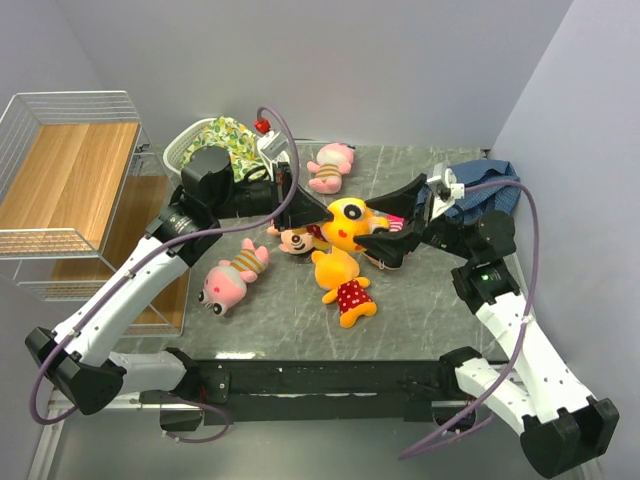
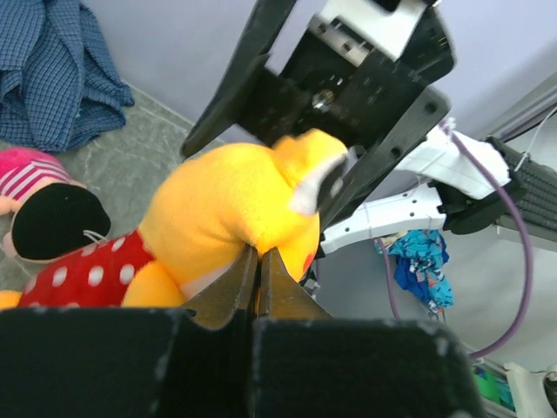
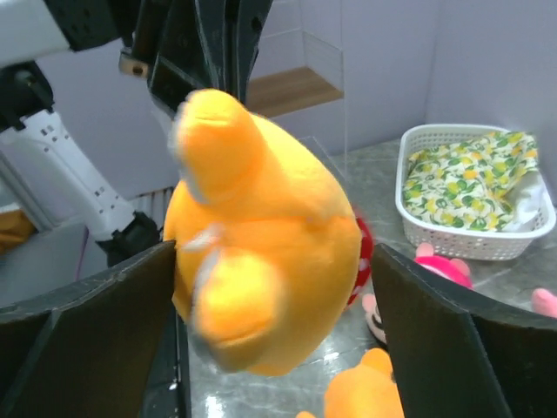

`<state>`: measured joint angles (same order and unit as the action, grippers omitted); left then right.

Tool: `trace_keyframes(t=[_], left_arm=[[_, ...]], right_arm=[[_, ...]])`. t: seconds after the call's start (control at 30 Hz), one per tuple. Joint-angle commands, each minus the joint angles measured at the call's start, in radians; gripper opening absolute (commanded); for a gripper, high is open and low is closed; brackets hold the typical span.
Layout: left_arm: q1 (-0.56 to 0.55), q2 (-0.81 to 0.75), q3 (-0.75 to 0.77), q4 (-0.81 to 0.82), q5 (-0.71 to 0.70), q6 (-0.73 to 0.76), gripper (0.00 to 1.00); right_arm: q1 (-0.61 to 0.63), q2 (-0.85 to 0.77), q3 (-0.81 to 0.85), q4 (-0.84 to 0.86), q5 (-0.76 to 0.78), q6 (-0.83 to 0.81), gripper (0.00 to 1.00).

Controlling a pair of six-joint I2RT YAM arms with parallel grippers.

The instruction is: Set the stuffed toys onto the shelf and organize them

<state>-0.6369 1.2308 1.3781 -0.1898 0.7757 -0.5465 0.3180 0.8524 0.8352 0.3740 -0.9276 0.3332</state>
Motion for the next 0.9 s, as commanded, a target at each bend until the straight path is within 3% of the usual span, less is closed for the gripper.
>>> trace_keyframes(t=[0.0,0.17,0.43,0.53,0.63,0.67,0.73,0.77,0.87], left_arm=[[0.019,-0.037,-0.022,0.165,0.053,-0.105,0.01],[0.04,-0.048,-0.013,0.182,0.045,-0.138,0.01],[0.043,-0.04,-0.021,0.234,0.071,-0.202,0.01],[0.043,-0.04,-0.037,0.251,0.08,-0.213,0.01],[0.043,-0.037,-0.053,0.277,0.092,-0.227,0.01],[0.043,-0.037,-0.047,0.27,0.091,-0.205,0.06],[0.046,-0.036,-0.034,0.212,0.082,-0.169,0.22],[0.046,-0.037,-0.013,0.193,0.074,-0.117,0.43],[0.051,-0.043,0.021,0.081,0.033,0.021,0.84]], right_arm=[[0.004,0.005,-0.056,0.15,-0.106,0.13,1.0],[0.007,-0.062,-0.13,0.236,-0.09,0.113,1.0],[0.013,-0.061,-0.104,0.252,0.01,0.099,0.97],[0.015,-0.038,-0.091,0.304,0.013,0.157,0.87],[0.015,-0.015,-0.074,0.352,0.05,0.219,0.51],[0.015,-0.007,-0.064,0.317,0.077,0.233,0.32],[0.016,0.0,-0.018,0.258,0.139,0.262,0.13],[0.013,0.004,-0.005,0.217,0.148,0.277,0.0],[0.013,-0.027,-0.011,0.218,0.222,0.384,0.0]])
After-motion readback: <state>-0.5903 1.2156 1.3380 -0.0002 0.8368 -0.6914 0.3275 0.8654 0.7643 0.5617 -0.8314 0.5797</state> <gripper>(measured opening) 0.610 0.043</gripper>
